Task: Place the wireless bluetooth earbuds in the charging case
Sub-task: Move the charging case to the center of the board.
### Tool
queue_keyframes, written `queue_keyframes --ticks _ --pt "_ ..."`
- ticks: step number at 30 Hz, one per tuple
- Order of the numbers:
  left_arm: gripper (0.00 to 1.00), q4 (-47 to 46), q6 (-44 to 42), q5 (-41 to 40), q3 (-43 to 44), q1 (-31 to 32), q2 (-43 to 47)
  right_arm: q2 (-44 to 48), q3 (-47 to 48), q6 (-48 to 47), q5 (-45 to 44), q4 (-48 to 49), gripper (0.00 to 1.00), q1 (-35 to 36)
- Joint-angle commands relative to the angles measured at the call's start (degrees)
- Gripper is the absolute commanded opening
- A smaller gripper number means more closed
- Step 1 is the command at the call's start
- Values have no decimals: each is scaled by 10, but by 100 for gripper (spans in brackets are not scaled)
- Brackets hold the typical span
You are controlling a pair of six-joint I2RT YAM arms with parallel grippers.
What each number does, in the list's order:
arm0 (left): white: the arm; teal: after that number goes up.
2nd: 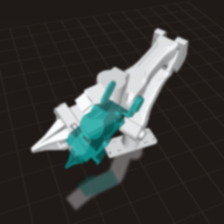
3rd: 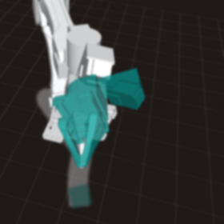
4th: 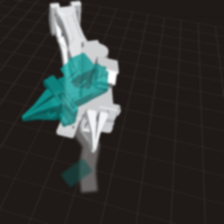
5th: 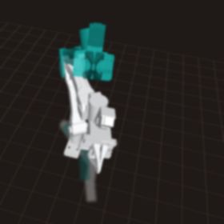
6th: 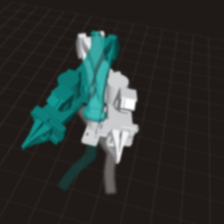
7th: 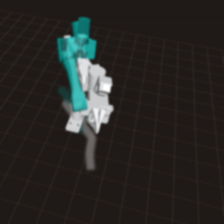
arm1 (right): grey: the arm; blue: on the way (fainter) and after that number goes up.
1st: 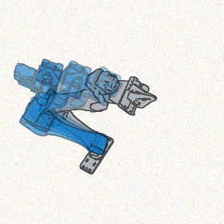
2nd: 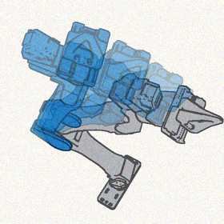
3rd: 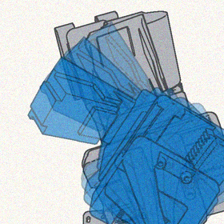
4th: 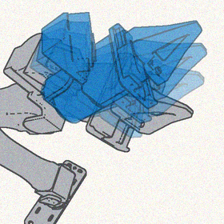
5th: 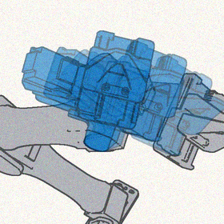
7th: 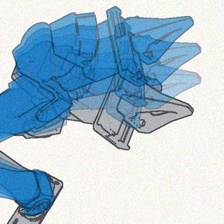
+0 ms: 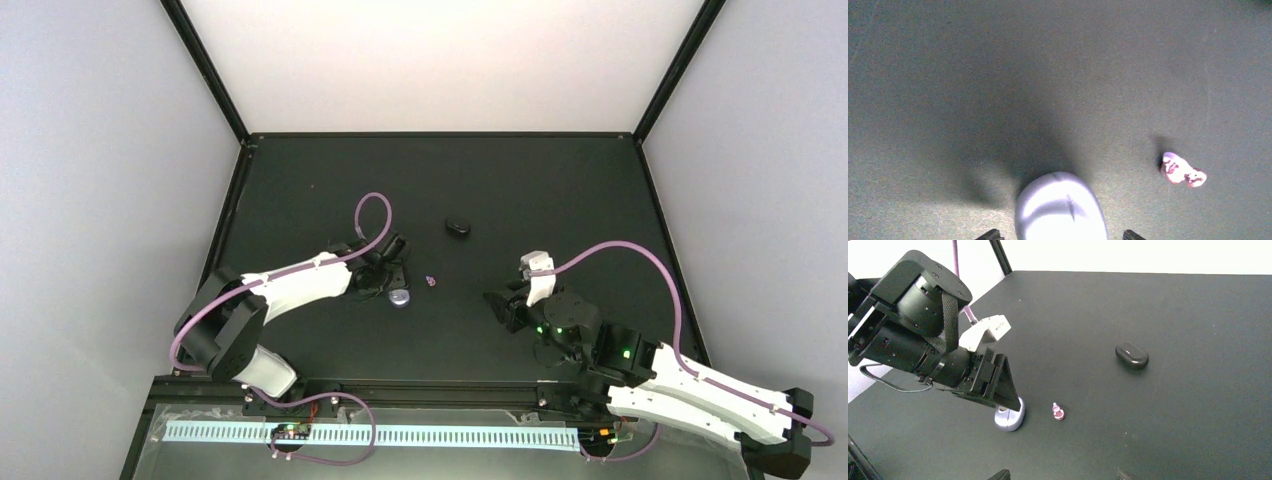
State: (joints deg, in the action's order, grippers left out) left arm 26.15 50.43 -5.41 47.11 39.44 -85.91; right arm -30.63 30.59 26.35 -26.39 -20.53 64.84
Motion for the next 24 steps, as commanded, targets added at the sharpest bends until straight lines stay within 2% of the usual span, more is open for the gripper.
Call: queue_keyframes --ticks 1,4,9,16,19,24 --pt "67 -9 -3 -3 21 3 8 9 10 17 -4 -23 55 -2" --pt "75 -5 -12 4 19 3 26 8 13 21 -5 -31 55 -2" --pt "98 38 -68 -18 20 1 132 -13 20 20 13 -30 55 -2" --pt "99 10 -315 -44 52 -11 360 -127 56 -32 54 20 55 -2" --pt "99 2 -384 -41 75 -12 408 -199 84 -65 69 52 55 -2" --pt "99 -36 -451 -55 31 -12 465 -325 127 -143 105 123 56 -2"
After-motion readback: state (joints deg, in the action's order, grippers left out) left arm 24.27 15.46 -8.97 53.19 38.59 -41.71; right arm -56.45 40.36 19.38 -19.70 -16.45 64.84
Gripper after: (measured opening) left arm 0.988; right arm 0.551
